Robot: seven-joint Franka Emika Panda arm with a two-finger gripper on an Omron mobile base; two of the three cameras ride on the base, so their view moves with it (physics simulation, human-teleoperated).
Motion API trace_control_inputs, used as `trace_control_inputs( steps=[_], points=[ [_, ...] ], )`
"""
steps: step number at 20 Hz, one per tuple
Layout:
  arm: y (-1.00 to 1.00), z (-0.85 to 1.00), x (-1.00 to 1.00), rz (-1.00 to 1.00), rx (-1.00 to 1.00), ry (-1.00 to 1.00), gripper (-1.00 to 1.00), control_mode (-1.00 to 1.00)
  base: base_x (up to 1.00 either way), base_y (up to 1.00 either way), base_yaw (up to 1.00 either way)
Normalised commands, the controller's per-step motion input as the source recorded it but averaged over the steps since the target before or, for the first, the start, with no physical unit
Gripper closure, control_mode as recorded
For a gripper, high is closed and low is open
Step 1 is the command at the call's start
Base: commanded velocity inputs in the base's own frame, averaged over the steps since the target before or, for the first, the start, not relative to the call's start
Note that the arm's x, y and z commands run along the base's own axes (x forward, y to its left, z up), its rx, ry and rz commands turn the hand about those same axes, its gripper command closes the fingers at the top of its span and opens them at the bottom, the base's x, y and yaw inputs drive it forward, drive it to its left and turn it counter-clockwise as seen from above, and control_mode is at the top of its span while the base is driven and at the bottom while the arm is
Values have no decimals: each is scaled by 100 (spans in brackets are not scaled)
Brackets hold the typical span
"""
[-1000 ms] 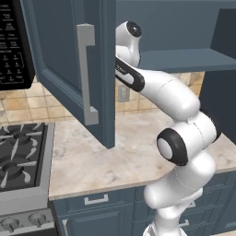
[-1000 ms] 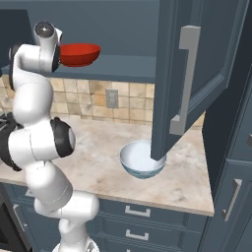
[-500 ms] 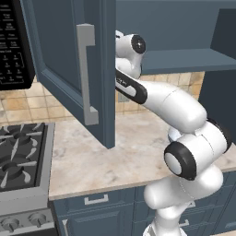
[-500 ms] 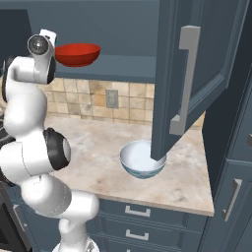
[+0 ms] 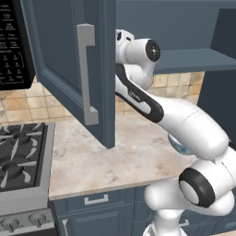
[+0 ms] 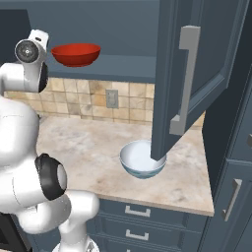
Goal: Open the cabinet. Pick the bowls from the counter and place them in the cabinet. Then close the cabinet.
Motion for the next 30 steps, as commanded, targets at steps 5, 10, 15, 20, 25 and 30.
trace_control_inputs(
  steps=[5, 10, 15, 20, 25, 30],
  points=[
    [-43, 8, -88, -5, 4, 4, -100, -100, 0, 0, 0],
    [-56, 0, -79, -9, 3, 1, -100, -100, 0, 0, 0],
    [-57, 0, -65, -11, 5, 4, -100, -100, 0, 0, 0],
    [-50, -2, -40, -12, 5, 12, -100, -100, 0, 0, 0],
    [-41, -11, -16, -14, 3, 16, -100, -100, 0, 0, 0],
    [-35, -24, -3, -12, 2, 13, -100, -100, 0, 0, 0]
  ],
)
